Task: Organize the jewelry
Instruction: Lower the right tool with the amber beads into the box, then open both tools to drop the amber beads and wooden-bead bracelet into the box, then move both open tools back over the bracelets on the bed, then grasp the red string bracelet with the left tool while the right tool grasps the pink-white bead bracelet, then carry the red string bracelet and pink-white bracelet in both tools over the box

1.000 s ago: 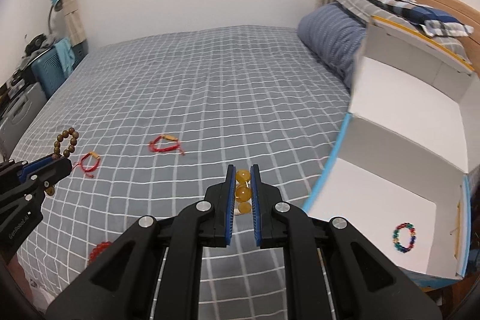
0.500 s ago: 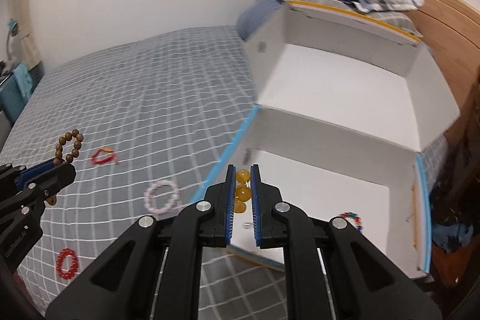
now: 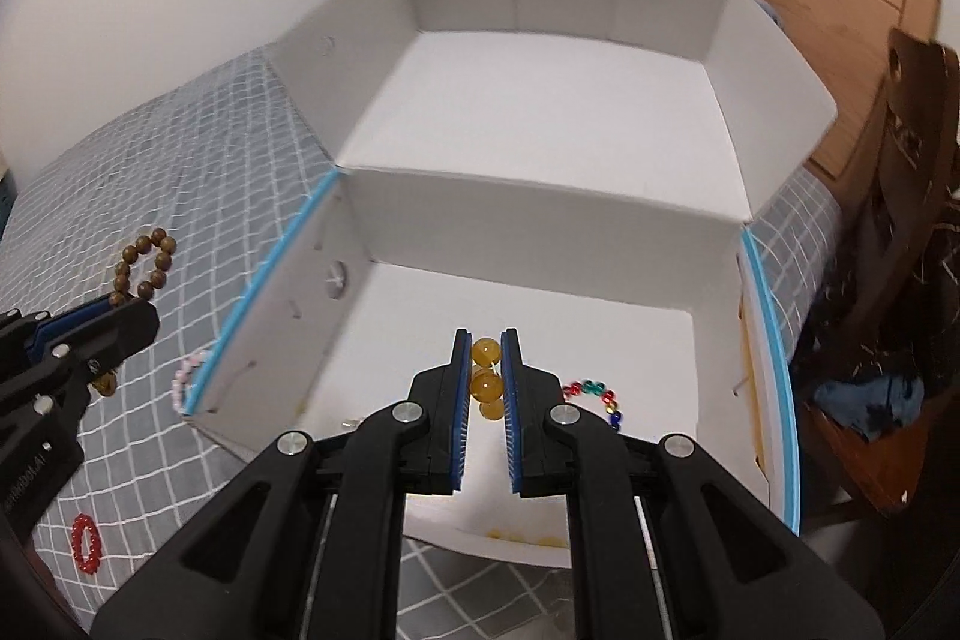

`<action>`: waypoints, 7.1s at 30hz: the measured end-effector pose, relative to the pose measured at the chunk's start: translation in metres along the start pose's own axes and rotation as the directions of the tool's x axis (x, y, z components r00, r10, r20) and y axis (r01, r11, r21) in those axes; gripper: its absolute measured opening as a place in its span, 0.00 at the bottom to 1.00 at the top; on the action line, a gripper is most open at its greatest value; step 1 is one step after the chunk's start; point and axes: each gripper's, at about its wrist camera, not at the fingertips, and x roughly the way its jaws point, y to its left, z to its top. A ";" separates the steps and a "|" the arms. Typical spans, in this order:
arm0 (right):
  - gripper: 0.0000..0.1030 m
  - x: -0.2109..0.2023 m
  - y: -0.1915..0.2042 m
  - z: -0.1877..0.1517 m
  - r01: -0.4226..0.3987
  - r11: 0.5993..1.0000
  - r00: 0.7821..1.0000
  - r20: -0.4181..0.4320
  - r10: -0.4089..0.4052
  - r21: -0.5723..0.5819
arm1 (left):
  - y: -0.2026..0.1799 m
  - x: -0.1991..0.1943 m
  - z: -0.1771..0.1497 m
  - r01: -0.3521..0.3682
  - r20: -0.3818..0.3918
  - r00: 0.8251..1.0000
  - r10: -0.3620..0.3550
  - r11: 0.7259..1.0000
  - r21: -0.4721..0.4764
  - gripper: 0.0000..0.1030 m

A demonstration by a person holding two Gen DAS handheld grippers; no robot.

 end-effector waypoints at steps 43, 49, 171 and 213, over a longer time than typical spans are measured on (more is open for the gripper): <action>0.76 0.025 -0.039 -0.016 0.088 0.990 0.996 -0.043 -0.084 0.111 | -0.017 0.062 0.006 -0.018 -0.052 0.998 0.021 0.999 0.045 0.84; 0.83 0.014 -0.028 -0.012 0.074 0.993 0.997 -0.008 -0.074 0.095 | 0.002 0.045 0.006 -0.042 -0.019 0.999 0.042 0.999 0.017 0.91; 0.19 0.076 0.278 -0.040 -0.323 0.894 0.942 -0.202 0.270 -0.311 | 0.406 -0.060 -0.184 -0.473 -0.239 0.880 0.410 0.709 -0.524 0.09; 0.19 -0.027 0.207 0.011 -0.324 0.914 0.941 0.017 0.338 -0.245 | 0.250 -0.106 -0.071 -0.318 -0.008 0.943 0.333 0.894 -0.317 0.09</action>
